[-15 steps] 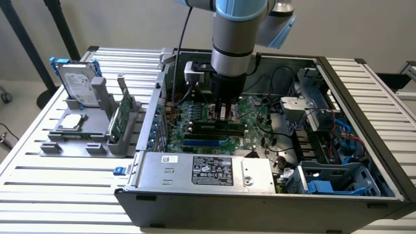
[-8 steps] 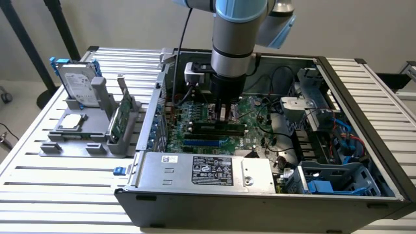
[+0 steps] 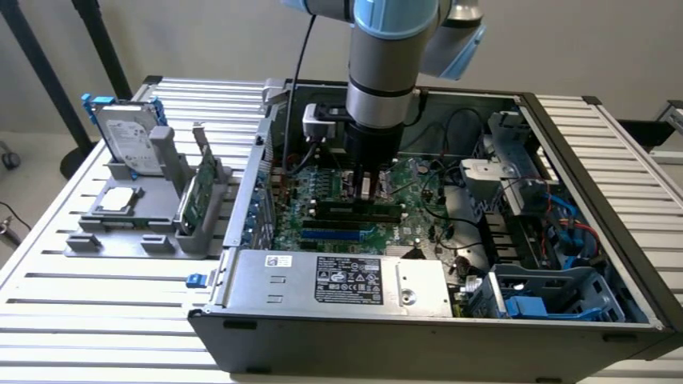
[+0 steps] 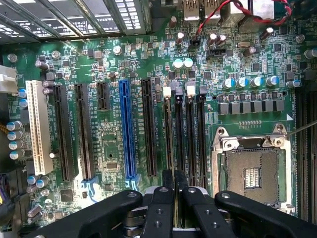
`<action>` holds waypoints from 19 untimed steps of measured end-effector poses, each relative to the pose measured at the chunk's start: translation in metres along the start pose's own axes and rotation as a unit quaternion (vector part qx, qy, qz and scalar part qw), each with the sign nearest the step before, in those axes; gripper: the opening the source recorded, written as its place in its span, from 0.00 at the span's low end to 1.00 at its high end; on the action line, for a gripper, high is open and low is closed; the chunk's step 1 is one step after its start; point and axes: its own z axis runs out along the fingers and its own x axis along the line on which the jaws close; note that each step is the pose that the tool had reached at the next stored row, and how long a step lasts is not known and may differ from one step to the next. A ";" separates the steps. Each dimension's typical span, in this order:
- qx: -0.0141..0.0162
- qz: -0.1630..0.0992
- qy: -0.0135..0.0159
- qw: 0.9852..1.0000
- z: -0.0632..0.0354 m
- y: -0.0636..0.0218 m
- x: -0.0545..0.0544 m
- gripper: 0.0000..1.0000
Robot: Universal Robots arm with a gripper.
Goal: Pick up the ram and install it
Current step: 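Insert the ram into the slot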
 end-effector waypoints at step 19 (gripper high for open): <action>0.000 0.000 -0.006 1.000 -0.0250 0.0005 0.001 0.11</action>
